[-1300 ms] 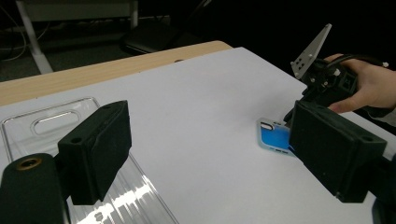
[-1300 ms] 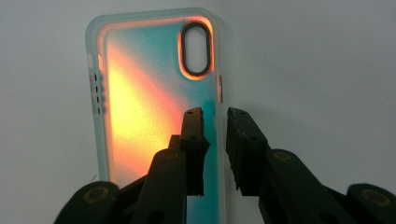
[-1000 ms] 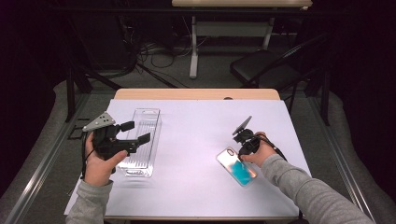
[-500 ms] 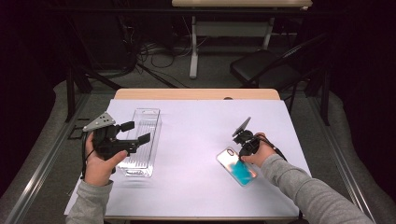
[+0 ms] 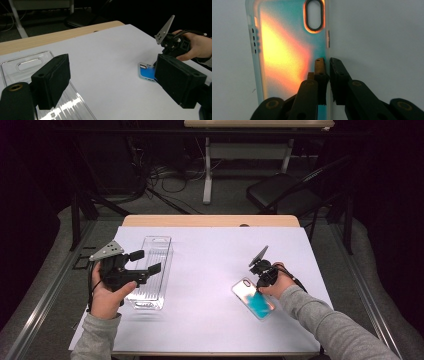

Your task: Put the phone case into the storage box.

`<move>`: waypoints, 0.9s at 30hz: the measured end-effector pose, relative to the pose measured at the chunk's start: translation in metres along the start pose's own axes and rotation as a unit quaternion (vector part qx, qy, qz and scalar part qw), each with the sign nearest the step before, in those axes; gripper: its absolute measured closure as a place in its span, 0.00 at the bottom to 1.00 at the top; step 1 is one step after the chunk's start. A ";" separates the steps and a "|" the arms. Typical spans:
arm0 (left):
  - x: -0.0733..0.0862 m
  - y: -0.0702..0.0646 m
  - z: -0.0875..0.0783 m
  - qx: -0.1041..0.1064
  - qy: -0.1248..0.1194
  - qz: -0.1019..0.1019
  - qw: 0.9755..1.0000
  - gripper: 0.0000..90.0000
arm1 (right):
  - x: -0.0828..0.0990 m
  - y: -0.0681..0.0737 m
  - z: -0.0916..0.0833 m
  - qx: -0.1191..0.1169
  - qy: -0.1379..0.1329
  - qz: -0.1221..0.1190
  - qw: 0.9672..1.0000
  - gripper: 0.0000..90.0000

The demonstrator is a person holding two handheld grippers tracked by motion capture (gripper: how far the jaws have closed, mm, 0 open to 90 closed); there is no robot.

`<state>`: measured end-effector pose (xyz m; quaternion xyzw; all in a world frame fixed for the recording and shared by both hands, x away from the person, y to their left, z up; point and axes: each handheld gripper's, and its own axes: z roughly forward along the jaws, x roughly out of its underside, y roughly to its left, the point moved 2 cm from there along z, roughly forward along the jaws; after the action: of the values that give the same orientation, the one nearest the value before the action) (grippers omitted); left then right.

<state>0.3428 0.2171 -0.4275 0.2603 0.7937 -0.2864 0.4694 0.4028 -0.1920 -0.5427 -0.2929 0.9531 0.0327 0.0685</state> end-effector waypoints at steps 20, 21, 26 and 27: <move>0.000 0.000 0.001 0.000 0.001 0.001 1.000 0.15 | 0.000 -0.001 0.000 0.004 0.001 -0.006 1.000 0.97; 0.001 0.000 0.001 0.000 0.002 0.000 1.000 0.15 | 0.000 -0.001 0.000 0.003 -0.002 -0.005 1.000 0.97; 0.001 0.000 0.001 0.000 0.003 0.001 1.000 0.15 | 0.000 0.000 0.001 0.002 -0.006 -0.001 1.000 0.97; 0.001 0.000 0.001 0.000 0.003 0.001 1.000 0.15 | 0.000 0.000 0.001 0.002 -0.005 -0.001 1.000 0.97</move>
<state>0.3434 0.2165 -0.4289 0.2619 0.7948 -0.2850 0.4674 0.4031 -0.1920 -0.5436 -0.2938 0.9525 0.0317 0.0739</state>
